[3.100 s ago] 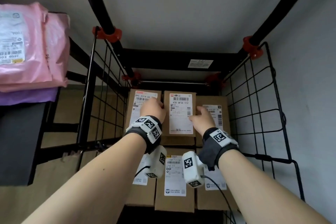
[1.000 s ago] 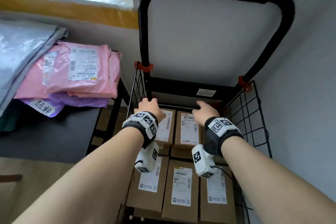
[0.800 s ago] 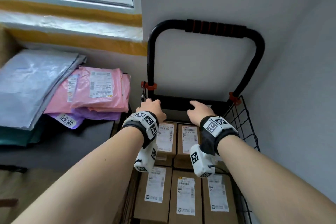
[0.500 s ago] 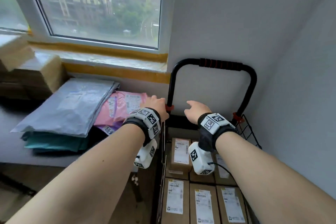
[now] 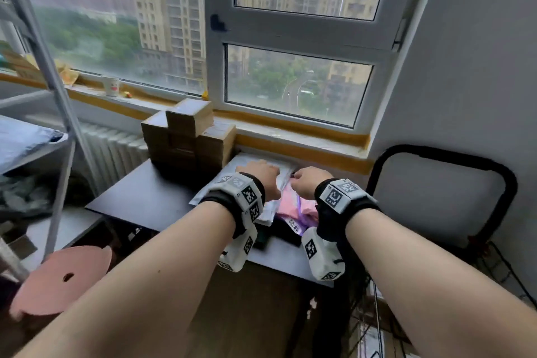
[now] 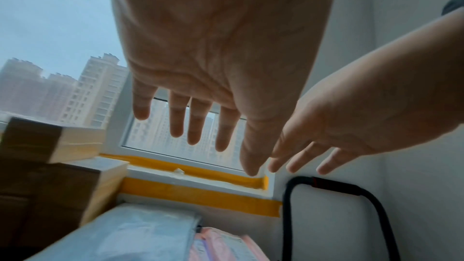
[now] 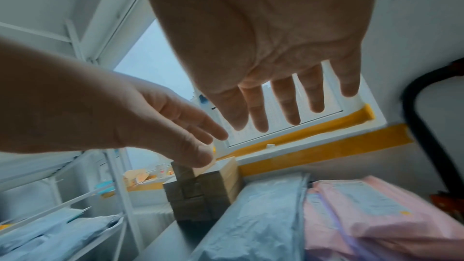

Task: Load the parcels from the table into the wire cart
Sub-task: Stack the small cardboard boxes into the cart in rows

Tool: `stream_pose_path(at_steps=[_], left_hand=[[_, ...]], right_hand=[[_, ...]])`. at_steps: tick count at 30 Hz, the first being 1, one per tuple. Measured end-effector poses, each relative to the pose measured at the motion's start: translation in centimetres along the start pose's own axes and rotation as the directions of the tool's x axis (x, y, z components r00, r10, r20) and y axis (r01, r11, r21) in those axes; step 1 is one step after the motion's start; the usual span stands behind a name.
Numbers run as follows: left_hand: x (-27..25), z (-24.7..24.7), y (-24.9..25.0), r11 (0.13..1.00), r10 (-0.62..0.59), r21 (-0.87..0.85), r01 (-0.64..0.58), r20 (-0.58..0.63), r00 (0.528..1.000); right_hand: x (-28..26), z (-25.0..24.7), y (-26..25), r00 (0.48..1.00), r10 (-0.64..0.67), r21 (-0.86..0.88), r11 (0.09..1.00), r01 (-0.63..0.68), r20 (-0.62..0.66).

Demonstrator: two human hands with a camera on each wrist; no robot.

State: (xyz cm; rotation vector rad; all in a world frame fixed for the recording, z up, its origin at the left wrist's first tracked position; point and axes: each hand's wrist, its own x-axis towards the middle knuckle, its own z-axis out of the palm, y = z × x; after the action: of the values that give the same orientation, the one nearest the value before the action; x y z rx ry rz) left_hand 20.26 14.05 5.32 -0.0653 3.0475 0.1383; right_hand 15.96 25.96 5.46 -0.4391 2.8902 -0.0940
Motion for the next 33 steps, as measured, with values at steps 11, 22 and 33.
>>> stream_pose_path(at_steps=[11, 22, 33], left_hand=[[-4.8, -2.5, -14.8, 0.979, -0.202, -0.016, 0.202, -0.059, 0.978], [1.7, -2.3, -26.3, 0.956, -0.29, 0.039, 0.291, -0.032, 0.957], [17.6, -6.9, -35.5, 0.96, -0.253, 0.109, 0.26, -0.071, 0.965]], right_hand=[[2.7, -1.1, -15.5, 0.984, -0.169, 0.006, 0.986, 0.169, -0.066], [12.7, -1.1, -24.3, 0.968, -0.242, 0.021, 0.97, 0.244, -0.066], [28.4, -5.6, -27.5, 0.989, -0.14, 0.087, 0.986, 0.144, -0.045]])
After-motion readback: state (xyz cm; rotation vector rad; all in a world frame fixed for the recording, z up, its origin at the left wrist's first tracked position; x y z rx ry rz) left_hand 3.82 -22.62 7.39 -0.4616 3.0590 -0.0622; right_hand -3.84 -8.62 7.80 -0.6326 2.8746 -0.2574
